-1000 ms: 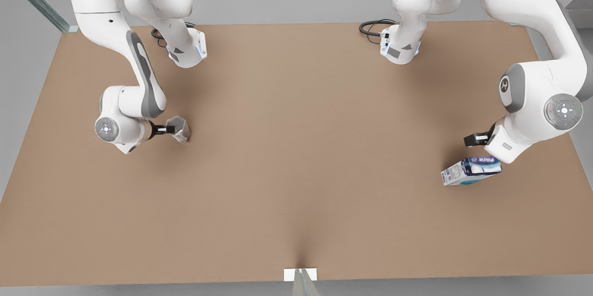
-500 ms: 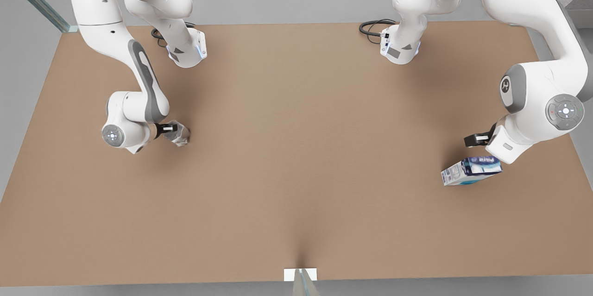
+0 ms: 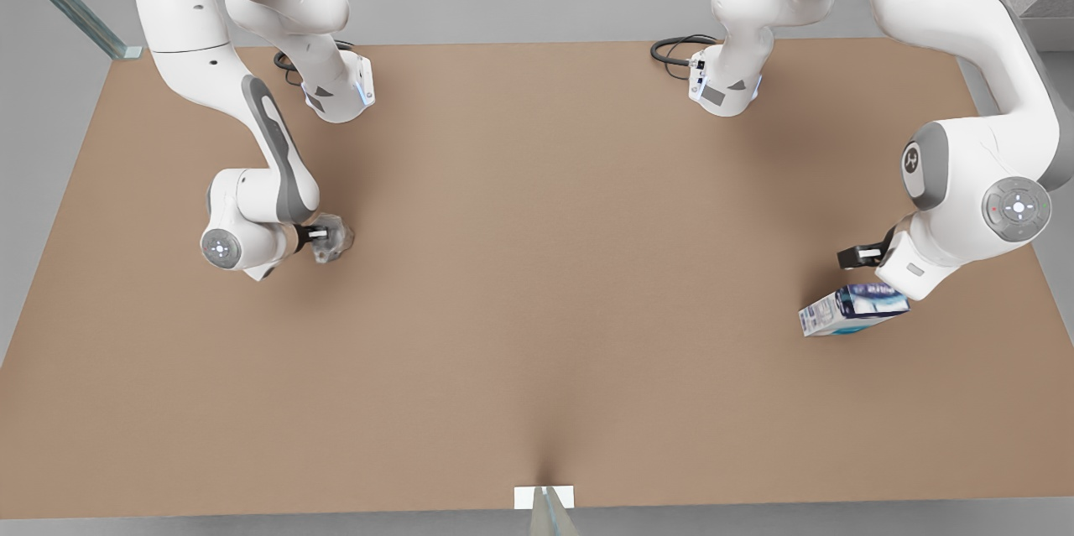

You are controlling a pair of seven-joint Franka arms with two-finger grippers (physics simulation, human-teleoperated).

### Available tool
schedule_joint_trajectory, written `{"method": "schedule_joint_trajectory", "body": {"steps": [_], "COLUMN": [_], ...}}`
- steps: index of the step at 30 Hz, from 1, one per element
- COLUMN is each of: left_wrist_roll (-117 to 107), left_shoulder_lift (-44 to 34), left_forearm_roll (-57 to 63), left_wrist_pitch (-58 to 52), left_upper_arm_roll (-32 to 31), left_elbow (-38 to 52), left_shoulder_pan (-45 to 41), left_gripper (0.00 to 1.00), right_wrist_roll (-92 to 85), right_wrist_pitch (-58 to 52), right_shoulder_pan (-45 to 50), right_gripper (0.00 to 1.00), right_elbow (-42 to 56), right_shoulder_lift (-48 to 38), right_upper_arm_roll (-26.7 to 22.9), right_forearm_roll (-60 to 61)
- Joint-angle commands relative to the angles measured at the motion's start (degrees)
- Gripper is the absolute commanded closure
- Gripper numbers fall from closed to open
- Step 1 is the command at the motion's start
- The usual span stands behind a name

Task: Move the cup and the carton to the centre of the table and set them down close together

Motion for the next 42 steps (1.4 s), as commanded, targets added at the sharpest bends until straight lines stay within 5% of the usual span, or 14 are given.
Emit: {"method": "schedule_joint_trajectory", "body": {"steps": [1,5,6,8,12,20,22,24,26,31,35,37,39,42], "left_wrist_roll": [0.0,0.0,0.0,0.17,26.35,89.91,100.18,104.5,108.02,109.51,109.42,109.34,109.07,109.07], "left_shoulder_lift": [0.0,0.0,0.0,-0.27,0.35,0.0,0.0,-0.18,-0.18,1.84,3.33,4.04,4.21,6.15], "left_forearm_roll": [-0.05,0.12,0.04,0.39,3.2,-12.62,-12.09,-11.74,-11.48,-11.3,-8.14,-7.26,-7.26,-7.08], "left_wrist_pitch": [0.0,0.09,0.0,-0.09,0.09,10.99,10.11,8.7,8.09,8.53,9.4,9.93,9.93,10.63], "left_upper_arm_roll": [0.0,0.0,0.0,0.0,0.7,-0.78,-2.9,-2.55,-2.55,-2.64,-2.55,-2.46,-2.46,-2.46], "left_elbow": [0.0,0.0,0.0,0.35,4.92,5.2,3.96,3.87,3.87,2.29,2.37,2.37,1.85,1.85], "left_shoulder_pan": [0.0,0.0,0.0,-0.09,0.71,5.36,4.49,6.5,11.25,10.37,12.48,12.48,11.96,11.87], "left_gripper": [0.0,0.0,0.0,0.0,0.0,0.0,0.0,0.0,0.0,0.0,0.0,0.0,0.0,0.0], "right_wrist_roll": [0.1,0.19,0.27,1.42,3.35,9.24,9.15,9.24,9.15,9.06,13.19,14.07,4.05,4.93], "right_wrist_pitch": [-0.6,-2.8,-3.42,-3.68,-2.54,3.7,5.29,5.81,5.81,5.99,-0.6,-28.45,-39.28,-32.68], "right_shoulder_pan": [-0.14,0.12,0.39,10.66,38.88,45.74,47.06,47.06,47.06,47.06,47.94,45.57,40.03,17.89], "right_gripper": [0.79,0.79,0.79,0.79,0.79,0.76,0.31,0.12,0.0,0.0,0.0,0.0,0.0,0.0], "right_elbow": [0.47,10.23,18.57,40.79,66.3,76.85,76.85,77.56,77.65,77.65,74.4,74.22,73.61,50.84], "right_shoulder_lift": [-0.4,-0.85,3.72,17.07,35.01,46.27,47.58,48.46,48.46,48.46,39.33,25.18,15.51,-3.74], "right_upper_arm_roll": [0.37,8.02,12.15,11.45,-16.5,-24.06,-25.82,-25.99,-25.9,-25.9,-24.41,-28.28,-27.23,-2.71], "right_forearm_roll": [-0.33,-0.24,0.63,2.66,24.63,32.89,32.89,32.89,32.89,33.07,33.42,19.55,0.47,-15.1]}}
